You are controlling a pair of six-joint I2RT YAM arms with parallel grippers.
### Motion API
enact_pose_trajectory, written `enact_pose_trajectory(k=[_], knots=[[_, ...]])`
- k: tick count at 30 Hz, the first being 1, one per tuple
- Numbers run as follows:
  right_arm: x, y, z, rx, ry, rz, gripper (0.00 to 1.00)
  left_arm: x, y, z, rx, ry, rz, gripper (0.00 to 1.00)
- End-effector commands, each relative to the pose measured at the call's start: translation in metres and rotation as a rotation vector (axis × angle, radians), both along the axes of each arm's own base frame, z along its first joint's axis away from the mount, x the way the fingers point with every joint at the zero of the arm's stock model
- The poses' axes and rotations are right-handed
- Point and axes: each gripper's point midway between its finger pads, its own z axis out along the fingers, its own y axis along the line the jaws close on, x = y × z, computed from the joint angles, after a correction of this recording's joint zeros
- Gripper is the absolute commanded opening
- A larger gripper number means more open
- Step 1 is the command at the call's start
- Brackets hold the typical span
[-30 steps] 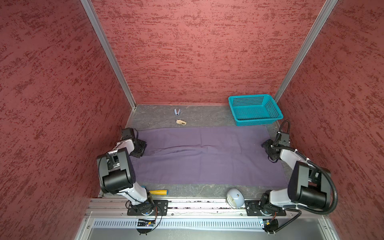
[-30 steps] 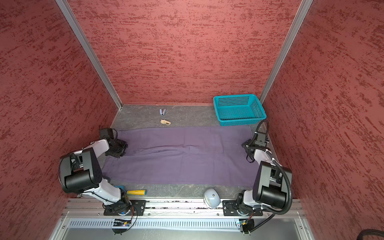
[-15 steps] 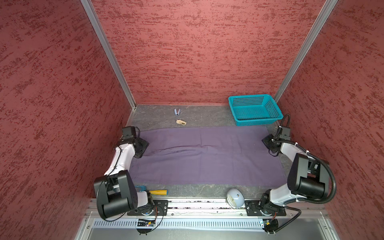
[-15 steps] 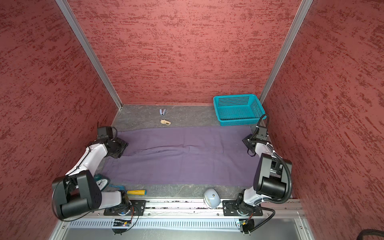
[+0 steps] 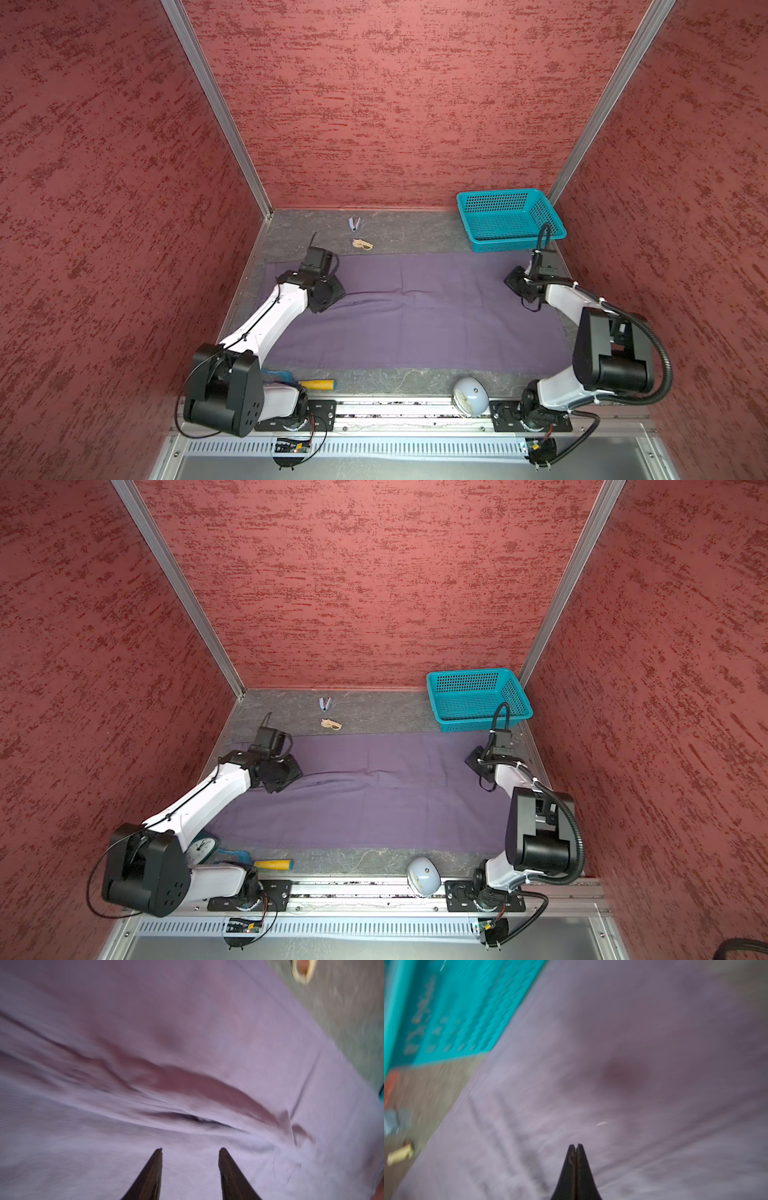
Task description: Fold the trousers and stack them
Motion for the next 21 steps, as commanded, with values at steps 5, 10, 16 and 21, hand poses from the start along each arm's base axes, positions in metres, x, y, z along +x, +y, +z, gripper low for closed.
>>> enact_pose_trajectory(k=[5,10,16,21], knots=[[0.031,0.125,0.033,-0.052,-0.179,0.349,0.00,0.001,-0.077,-0.028,0.041,0.031,-0.225,0.46],[0.032,0.189,0.015,-0.016,-0.151,0.502,0.00,-0.004,-0.099,-0.049,0.047,0.081,-0.274,0.44],[0.036,0.206,-0.024,0.032,-0.057,0.497,0.00,-0.022,-0.107,-0.071,0.027,0.151,-0.299,0.44],[0.044,0.201,-0.039,0.001,-0.019,0.458,0.00,-0.040,-0.107,-0.078,0.005,0.200,-0.307,0.44]])
